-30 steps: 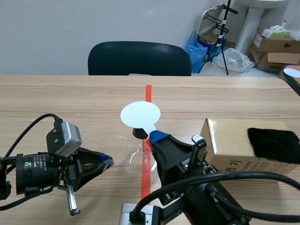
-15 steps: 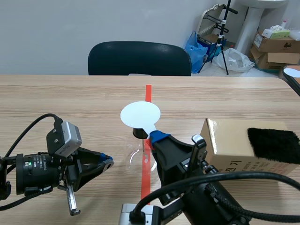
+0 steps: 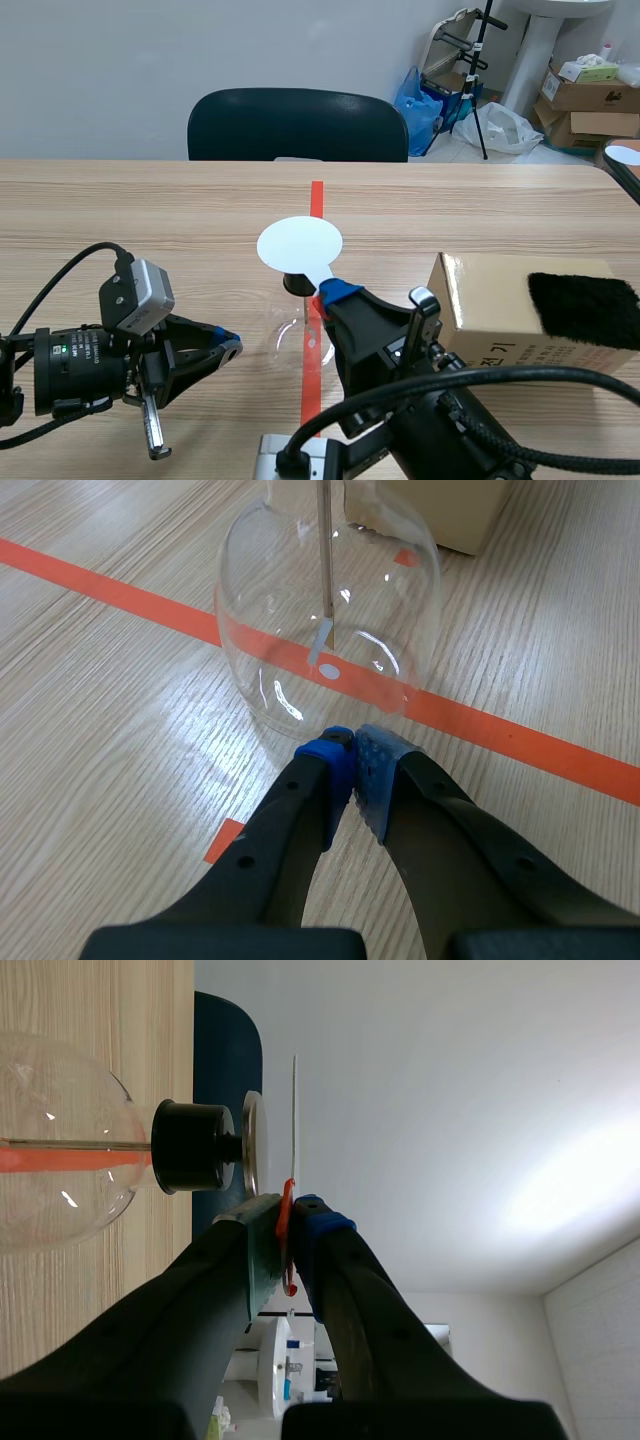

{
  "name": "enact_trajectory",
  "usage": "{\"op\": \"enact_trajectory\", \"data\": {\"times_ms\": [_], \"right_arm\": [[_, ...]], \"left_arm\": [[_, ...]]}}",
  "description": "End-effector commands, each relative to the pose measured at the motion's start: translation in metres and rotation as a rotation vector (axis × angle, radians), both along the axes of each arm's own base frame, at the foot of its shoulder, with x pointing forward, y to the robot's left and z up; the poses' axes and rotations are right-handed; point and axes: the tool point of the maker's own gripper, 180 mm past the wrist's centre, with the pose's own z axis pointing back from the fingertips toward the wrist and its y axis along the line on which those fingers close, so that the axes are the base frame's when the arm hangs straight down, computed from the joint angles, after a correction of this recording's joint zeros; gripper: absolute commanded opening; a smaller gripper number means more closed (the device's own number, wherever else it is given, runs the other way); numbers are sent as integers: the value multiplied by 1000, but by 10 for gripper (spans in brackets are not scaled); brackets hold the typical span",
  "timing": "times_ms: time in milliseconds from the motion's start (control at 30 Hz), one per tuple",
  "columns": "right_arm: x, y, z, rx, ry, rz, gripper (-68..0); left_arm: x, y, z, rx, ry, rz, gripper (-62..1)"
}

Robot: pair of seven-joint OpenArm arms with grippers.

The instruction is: Do the electroscope experiment

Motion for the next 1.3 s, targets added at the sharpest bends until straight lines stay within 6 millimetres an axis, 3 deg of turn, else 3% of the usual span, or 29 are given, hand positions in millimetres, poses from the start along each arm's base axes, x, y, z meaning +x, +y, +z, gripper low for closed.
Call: {"op": "enact_trajectory", "data": {"times_ms": [0,1033,1267], "right_arm": [[4,-3,5,-3,-28,1,-665],[4,-3,5,-3,-28,0,-665],[14,-18,6,3,-29,-99,-665]], "left_arm": [[6,-4,12,-36,-25,-1,-579],[6,-4,12,-36,-25,-1,-579],[6,-4,12,-36,-25,-1,-579]]}}
